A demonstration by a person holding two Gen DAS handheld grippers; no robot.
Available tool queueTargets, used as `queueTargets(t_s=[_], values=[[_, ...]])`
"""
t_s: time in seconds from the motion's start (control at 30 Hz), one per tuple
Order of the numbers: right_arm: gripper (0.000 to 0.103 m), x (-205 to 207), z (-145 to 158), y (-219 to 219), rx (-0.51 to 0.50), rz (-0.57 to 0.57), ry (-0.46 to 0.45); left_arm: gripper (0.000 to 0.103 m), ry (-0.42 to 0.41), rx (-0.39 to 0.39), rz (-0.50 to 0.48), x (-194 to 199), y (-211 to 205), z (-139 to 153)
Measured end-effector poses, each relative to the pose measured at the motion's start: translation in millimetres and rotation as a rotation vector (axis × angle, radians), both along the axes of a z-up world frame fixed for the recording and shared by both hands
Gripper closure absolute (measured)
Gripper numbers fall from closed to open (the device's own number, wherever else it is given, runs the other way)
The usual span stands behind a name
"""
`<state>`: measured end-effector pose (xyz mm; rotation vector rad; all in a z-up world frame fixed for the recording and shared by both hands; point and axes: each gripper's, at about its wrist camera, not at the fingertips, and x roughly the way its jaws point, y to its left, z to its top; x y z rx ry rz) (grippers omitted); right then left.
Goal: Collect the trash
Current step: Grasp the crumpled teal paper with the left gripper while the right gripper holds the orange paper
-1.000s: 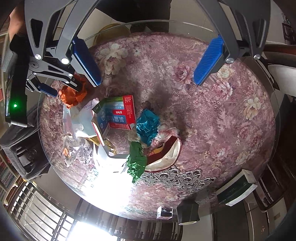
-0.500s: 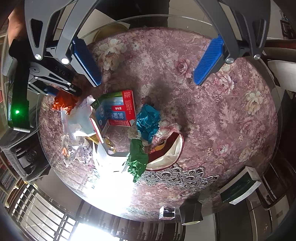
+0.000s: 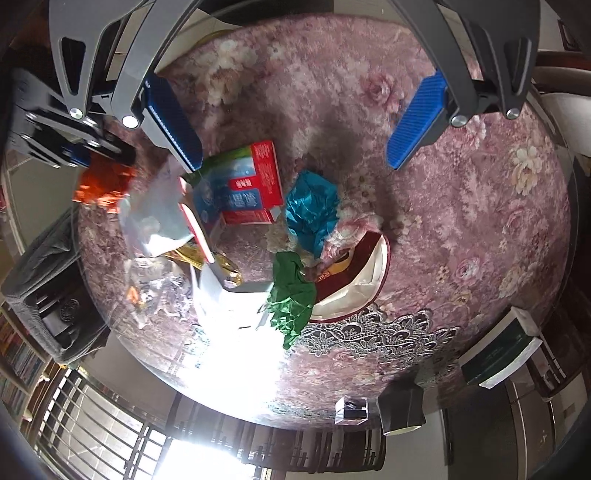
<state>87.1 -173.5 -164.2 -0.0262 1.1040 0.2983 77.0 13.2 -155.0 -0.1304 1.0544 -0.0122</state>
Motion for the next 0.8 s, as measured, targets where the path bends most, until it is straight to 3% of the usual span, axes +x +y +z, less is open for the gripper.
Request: queueTargets(t_s=[0.17, 0.27, 0.37, 0.43, 0.5, 0.73, 0.8], values=[[0.071, -3.2, 11.2, -11.4, -0.006, -0.021, -0.025, 0.004, 0.021, -0.04, 0.095, 24.5, 17.7, -15.2], [0.071, -3.7, 15.1, -15.9, -0.003, -0.035, -0.025, 0.006, 0.023, -0.038, 0.09, 32.2, 18.0, -19.4], [0.071, -4.3, 15.9, -17.5, -0.004, -0.045, -0.031, 0.02, 0.034, -0.036, 0.065, 36.9, 12.1, -24.5], [0.071, -4.4, 17.5, -18.5, -0.003, -0.047, -0.034, 0.036, 0.052, -0.04, 0.059, 40.3, 9.4, -29.8], [0.071, -3.8, 19.0, -17.6, 0.0, -0.045, -0.035, 0.043, 0.073, -0.054, 0.072, 44.1, 10.6, -36.2], [0.071, -1.4, 20.9, -12.4, -0.004, -0.038, -0.04, 0.045, 0.088, -0.062, 0.09, 55.2, 18.7, -44.9], [0.071, -1.1, 20.4, -10.8, -0.007, -0.036, -0.039, 0.052, 0.09, -0.067, 0.086, 58.0, 18.3, -47.1]])
